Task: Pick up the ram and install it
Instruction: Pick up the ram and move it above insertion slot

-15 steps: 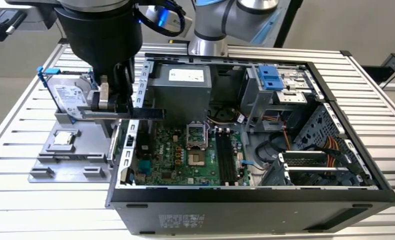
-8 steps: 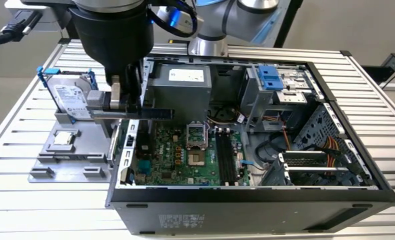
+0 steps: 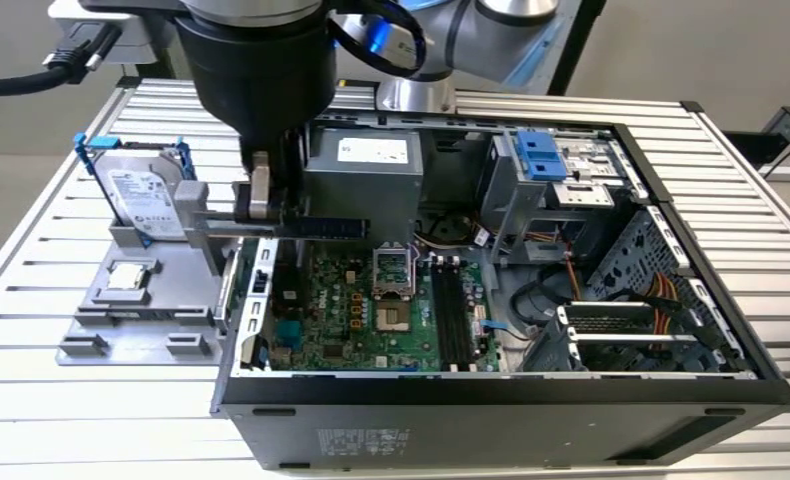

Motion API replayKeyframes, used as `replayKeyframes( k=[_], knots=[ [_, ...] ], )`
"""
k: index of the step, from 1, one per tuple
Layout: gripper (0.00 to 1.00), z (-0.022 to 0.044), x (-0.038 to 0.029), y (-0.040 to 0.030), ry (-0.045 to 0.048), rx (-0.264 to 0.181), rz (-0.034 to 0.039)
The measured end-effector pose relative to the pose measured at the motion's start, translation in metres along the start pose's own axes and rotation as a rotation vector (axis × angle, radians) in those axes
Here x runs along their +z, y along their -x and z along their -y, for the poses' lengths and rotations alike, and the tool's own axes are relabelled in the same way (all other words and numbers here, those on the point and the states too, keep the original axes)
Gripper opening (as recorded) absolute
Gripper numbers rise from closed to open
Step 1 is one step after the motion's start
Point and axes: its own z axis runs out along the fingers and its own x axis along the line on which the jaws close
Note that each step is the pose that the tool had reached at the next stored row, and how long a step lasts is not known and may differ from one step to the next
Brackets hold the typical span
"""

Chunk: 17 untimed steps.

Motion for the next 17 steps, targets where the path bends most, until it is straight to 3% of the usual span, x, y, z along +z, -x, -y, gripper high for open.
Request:
replayKeyframes(
  k=[17],
  knots=[
    [0.0,0.0345,-0.0007,0.0015,-0.0002,0.004,0.0001]
  ],
)
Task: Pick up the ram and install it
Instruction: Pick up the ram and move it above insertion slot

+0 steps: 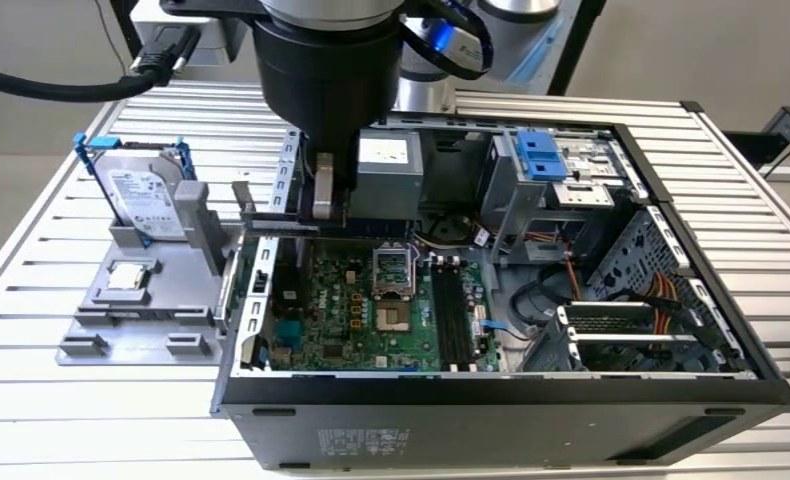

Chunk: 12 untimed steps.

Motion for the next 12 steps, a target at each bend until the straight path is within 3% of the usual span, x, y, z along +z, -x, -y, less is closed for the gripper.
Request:
replayKeyframes(
  k=[12],
  knots=[
    [0.0,0.0239,-0.0005,0.0011,-0.0001,0.002,0.0]
  ],
)
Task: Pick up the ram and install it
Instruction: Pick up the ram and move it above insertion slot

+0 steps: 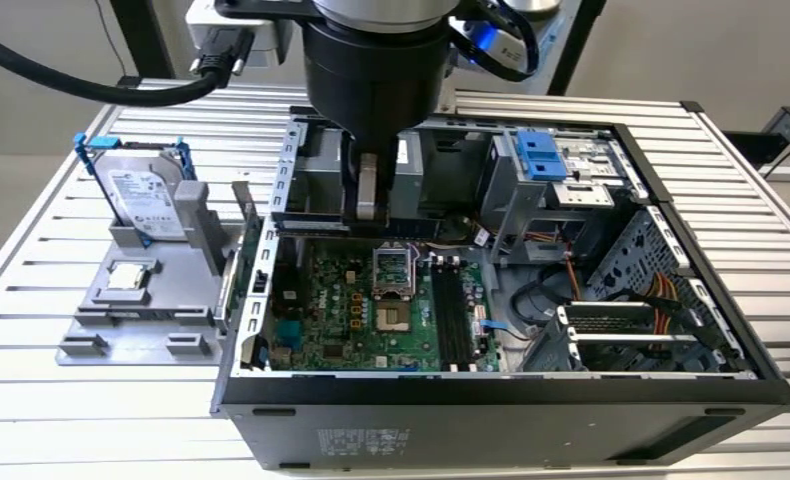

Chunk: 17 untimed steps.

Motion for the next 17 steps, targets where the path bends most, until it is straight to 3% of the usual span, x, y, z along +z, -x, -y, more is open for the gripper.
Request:
replayKeyframes(
  k=[17],
  knots=[
    [0.0,0.0314,-0.0006,0.0015,-0.0001,0.002,0.0001]
  ],
)
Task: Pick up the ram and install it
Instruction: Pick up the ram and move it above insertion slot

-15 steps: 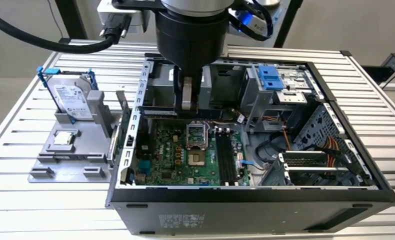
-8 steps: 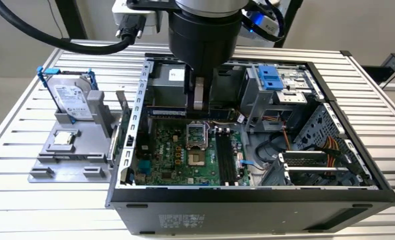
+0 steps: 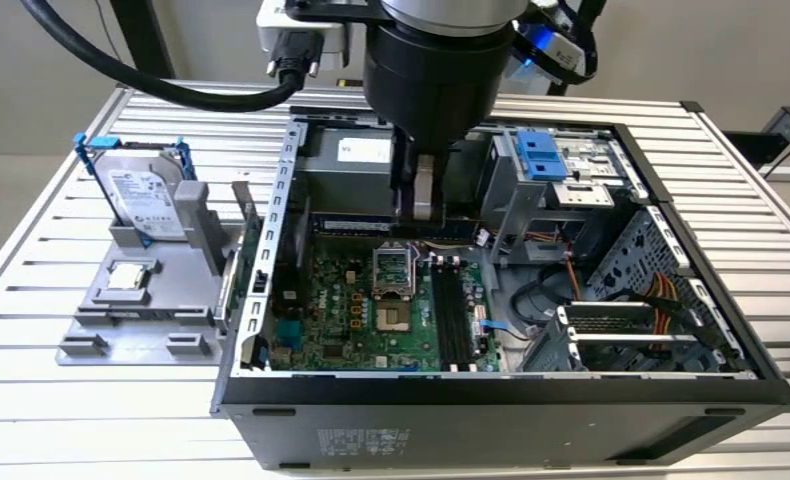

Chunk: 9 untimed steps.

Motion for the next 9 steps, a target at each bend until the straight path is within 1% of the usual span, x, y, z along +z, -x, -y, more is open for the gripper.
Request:
replayKeyframes(
  k=[9],
  knots=[
    [0.0,0.0152,-0.0003,0.0008,0.0,0.001,0.0]
  ],
)
